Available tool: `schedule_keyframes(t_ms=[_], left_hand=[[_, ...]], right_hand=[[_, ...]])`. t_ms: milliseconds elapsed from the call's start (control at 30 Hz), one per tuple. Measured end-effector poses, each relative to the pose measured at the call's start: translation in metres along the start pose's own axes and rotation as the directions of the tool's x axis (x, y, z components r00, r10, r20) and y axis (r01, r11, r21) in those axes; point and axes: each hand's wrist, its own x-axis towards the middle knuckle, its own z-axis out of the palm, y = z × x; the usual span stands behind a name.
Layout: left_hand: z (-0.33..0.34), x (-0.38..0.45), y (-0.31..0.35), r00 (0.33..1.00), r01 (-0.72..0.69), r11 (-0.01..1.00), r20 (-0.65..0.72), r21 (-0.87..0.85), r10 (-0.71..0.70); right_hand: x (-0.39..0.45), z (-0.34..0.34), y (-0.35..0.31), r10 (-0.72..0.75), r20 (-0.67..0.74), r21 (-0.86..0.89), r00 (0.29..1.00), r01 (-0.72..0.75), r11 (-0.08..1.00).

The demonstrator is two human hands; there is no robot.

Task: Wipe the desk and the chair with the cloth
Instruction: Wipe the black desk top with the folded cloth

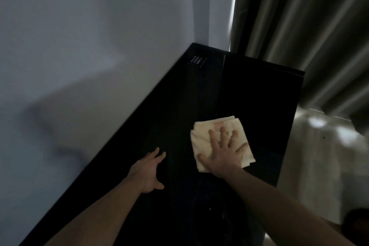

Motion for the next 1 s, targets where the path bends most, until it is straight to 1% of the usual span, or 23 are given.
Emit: schedule_keyframes(t_ms=[100,233,333,400,500,567,633,700,767,833,900,967,1000], left_hand=[[0.037,-0.051,-0.022,0.999,-0.038,0.993,-0.024,-0.112,0.036],[0.087,-0.128,-0.069,0.999,0.003,0.971,-0.042,-0.24,-0.014],[0.125,-0.184,-0.101,0.987,0.041,0.945,-0.132,-0.325,-0.088],[0.146,-0.217,-0.116,0.978,0.073,0.922,-0.152,-0.38,-0.14],[0.179,-0.255,-0.128,0.966,0.102,0.915,-0.182,-0.391,-0.186],[0.2,-0.276,-0.132,0.955,0.095,0.911,-0.221,-0.401,-0.197],[0.218,-0.295,-0.129,0.956,0.077,0.902,-0.225,-0.425,-0.188],[0.234,-0.313,-0.125,0.959,0.06,0.893,-0.221,-0.446,-0.175],[0.252,-0.326,-0.124,0.961,0.035,0.881,-0.228,-0.471,-0.16],[0.26,-0.33,-0.12,0.961,-0.032,0.893,-0.259,-0.449,-0.096],[0.248,-0.329,-0.107,0.97,-0.077,0.913,-0.242,-0.401,-0.024],[0.235,-0.321,-0.092,0.97,-0.119,0.938,-0.242,-0.325,0.039],[0.23,-0.314,-0.085,0.973,-0.118,0.954,-0.222,-0.275,0.056]], right_hand=[[-0.049,0.027,-0.03,-0.091,0.037,-0.011,0.995,0.091,0.996],[-0.119,0.064,-0.073,-0.216,0.121,-0.001,0.969,0.218,0.976],[-0.174,0.088,-0.104,-0.32,0.207,-0.016,0.924,0.33,0.944],[-0.21,0.103,-0.124,-0.363,0.28,-0.036,0.889,0.387,0.921],[-0.265,0.123,-0.151,-0.414,0.366,-0.027,0.833,0.455,0.89],[-0.305,0.139,-0.169,-0.442,0.432,-0.028,0.786,0.502,0.864],[-0.339,0.155,-0.183,-0.461,0.48,-0.03,0.746,0.539,0.842],[-0.355,0.161,-0.188,-0.469,0.497,-0.021,0.73,0.55,0.835],[-0.355,0.155,-0.183,-0.491,0.502,0.027,0.712,0.554,0.832],[-0.35,0.141,-0.166,-0.524,0.459,0.091,0.718,0.548,0.831],[-0.353,0.129,-0.142,-0.517,0.39,0.124,0.762,0.513,0.85],[-0.364,0.123,-0.111,-0.455,0.341,0.154,0.822,0.429,0.89],[-0.371,0.121,-0.095,-0.412,0.341,0.171,0.845,0.376,0.911]])
